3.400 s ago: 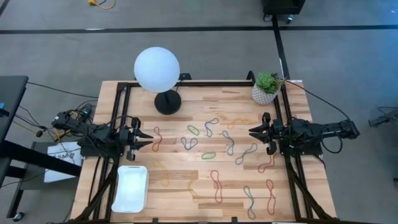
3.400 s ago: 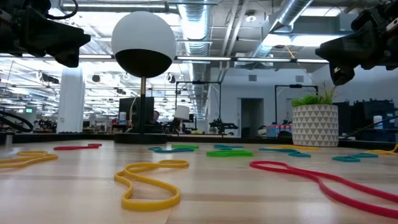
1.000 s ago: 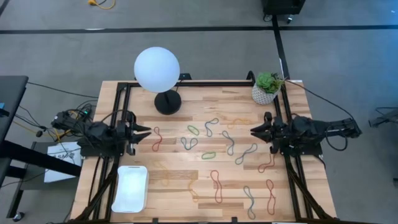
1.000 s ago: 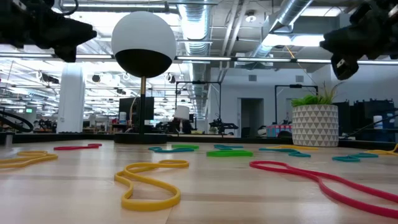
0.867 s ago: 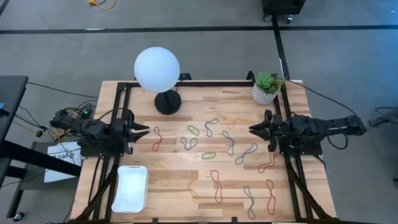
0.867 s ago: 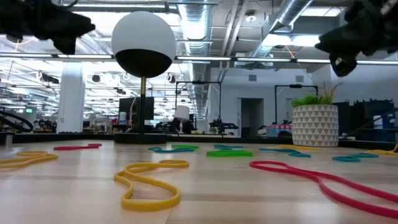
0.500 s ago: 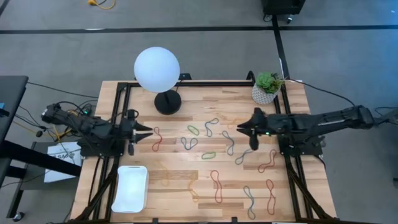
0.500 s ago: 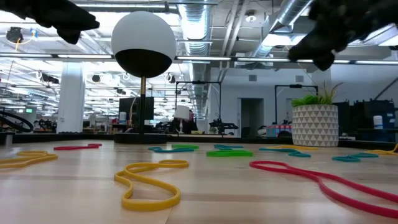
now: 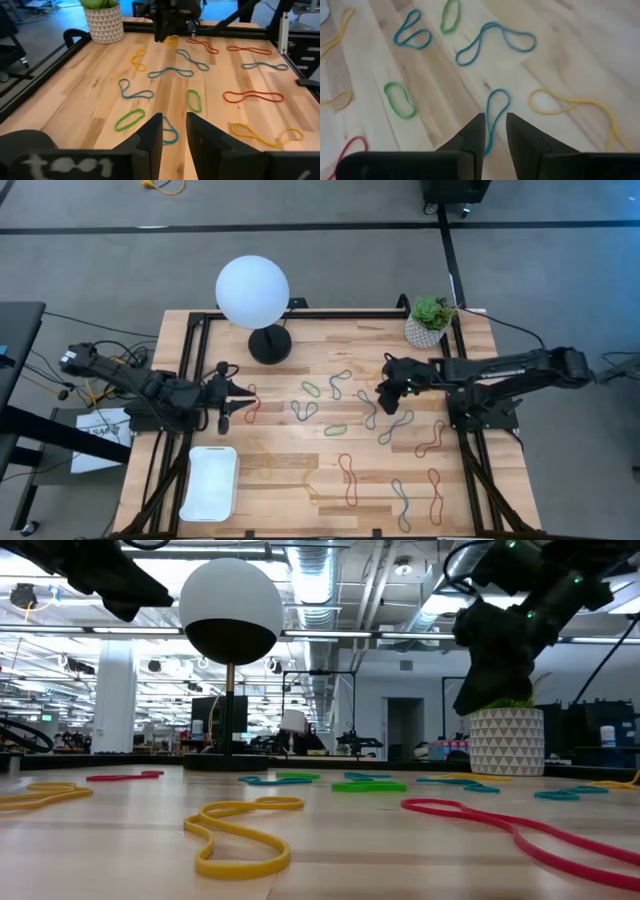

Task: Pick and place items into bin
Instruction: Put the blue rubber band into the white bin

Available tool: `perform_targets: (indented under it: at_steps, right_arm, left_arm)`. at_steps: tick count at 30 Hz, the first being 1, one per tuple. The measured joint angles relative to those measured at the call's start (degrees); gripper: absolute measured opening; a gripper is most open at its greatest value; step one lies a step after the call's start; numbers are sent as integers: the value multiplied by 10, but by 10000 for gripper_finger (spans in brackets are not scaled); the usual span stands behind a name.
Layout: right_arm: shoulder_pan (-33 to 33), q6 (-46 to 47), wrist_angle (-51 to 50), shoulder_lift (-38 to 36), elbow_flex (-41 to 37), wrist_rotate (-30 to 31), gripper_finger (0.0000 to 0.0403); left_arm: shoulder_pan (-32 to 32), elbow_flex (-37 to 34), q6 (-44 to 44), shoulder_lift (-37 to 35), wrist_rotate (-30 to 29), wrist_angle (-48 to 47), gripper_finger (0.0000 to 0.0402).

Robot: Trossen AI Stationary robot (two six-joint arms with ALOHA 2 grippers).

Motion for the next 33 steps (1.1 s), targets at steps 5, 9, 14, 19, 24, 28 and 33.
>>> perform_targets:
  at_steps: [5, 9, 14, 19, 24, 28, 33]
  right_arm:
    - [-10, 0, 10, 25, 0, -19, 71]
    - [-10, 43, 57, 52, 0, -20, 71]
    - [-10, 60, 135, 95, 1, -20, 71]
    - [-10, 35, 206, 138, 1, -22, 71]
    - [-12, 25, 203, 158, 1, -23, 71]
    - [-19, 31, 97, 126, 24, -16, 71]
    - [-2, 97, -27, 85, 59, 51, 71]
  left_arm:
    - [19, 0, 3, 0, -2, 0, 78]
    - [30, 0, 19, 0, -3, -1, 78]
    - [39, 0, 41, 0, -3, -1, 78]
    - [42, 0, 62, 0, -3, -1, 78]
    - [42, 0, 74, 0, -3, -1, 78]
    - [42, 0, 76, 0, -3, -1, 78]
    - [42, 0, 88, 0, -3, -1, 78]
